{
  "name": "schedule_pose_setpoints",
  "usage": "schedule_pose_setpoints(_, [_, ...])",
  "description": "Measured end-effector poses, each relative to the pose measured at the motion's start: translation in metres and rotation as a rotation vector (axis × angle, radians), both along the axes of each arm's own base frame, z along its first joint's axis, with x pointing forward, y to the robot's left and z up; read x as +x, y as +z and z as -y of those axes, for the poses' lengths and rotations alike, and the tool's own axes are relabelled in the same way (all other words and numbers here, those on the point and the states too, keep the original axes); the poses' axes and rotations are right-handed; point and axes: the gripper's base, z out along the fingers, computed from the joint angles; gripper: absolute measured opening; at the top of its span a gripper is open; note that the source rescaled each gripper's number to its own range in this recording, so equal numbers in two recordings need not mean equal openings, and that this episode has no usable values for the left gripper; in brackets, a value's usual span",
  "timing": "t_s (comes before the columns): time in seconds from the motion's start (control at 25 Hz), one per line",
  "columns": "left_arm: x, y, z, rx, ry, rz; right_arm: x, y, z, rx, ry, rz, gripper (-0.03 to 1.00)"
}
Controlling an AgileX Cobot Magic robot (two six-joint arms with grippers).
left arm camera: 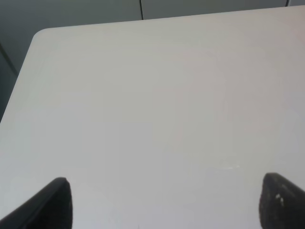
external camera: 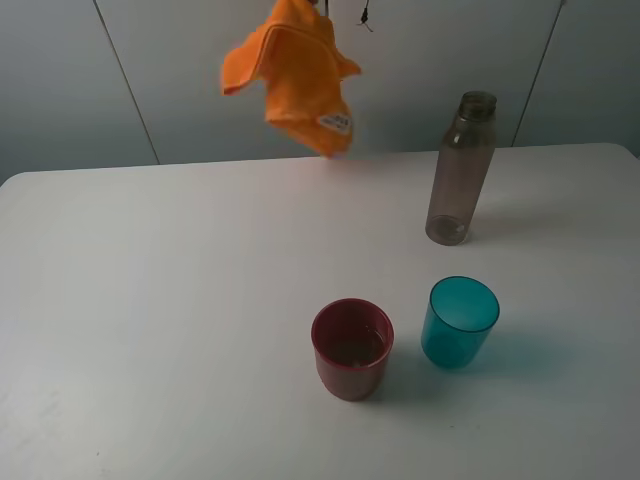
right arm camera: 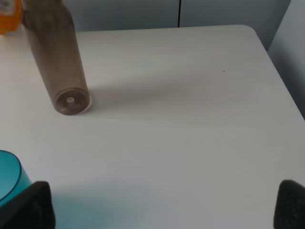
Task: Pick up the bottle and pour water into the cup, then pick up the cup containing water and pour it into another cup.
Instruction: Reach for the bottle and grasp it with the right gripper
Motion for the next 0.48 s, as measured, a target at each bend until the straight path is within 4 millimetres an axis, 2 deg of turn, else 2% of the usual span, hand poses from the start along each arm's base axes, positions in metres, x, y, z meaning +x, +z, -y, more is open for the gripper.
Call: schedule_pose_setpoints(0.48, [0.0, 0.0, 0.0, 0.0, 0.0, 0.0, 0.0, 0.0, 0.0, 0.002, -0.001, 0.0, 0.99])
